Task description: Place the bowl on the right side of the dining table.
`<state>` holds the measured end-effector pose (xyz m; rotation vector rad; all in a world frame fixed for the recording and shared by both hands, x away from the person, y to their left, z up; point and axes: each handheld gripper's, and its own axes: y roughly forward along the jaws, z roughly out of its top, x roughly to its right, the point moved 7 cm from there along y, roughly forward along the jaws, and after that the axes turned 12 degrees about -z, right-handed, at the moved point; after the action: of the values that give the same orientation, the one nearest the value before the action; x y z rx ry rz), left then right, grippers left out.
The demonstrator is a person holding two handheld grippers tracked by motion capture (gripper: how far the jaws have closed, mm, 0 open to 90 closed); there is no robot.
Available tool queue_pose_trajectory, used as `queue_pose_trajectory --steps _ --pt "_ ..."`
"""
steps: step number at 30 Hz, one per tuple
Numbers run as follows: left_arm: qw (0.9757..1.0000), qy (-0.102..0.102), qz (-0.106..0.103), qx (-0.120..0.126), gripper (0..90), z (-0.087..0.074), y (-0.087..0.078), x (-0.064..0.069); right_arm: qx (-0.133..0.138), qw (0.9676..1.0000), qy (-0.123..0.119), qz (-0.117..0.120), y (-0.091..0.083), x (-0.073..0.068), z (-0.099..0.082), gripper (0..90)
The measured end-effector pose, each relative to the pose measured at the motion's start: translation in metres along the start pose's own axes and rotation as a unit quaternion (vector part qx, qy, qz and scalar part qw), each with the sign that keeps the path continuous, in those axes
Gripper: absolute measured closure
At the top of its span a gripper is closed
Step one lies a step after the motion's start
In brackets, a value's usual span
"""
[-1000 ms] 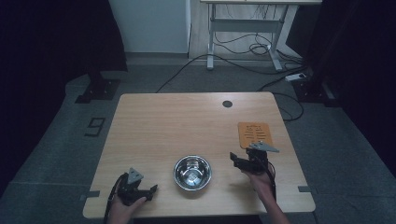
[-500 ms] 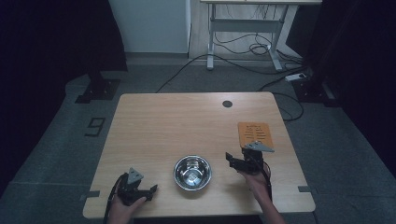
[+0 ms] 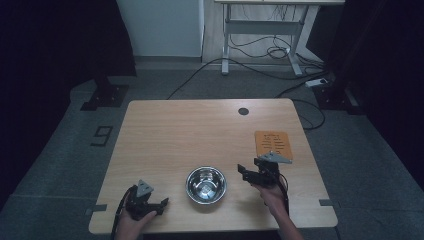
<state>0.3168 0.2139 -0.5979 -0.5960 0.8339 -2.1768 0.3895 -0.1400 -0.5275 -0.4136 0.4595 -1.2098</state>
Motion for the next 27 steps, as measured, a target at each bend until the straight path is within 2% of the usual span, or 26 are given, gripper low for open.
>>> queue_pose_trajectory --steps 12,19,27 --pt "1.0000 0.000 0.000 0.000 12.4 0.000 0.000 0.000 -0.001 0.9998 -0.007 0.019 -0.003 -0.015 0.000 23.5" --pt "1.0000 0.000 0.000 0.000 12.3 0.000 0.000 0.000 -0.004 0.9993 -0.026 0.026 -0.001 -0.025 -0.002 23.3" --pt "1.0000 0.000 0.000 0.000 12.3 0.000 0.000 0.000 -0.005 0.9989 -0.033 0.033 -0.001 -0.033 -0.003 23.3"
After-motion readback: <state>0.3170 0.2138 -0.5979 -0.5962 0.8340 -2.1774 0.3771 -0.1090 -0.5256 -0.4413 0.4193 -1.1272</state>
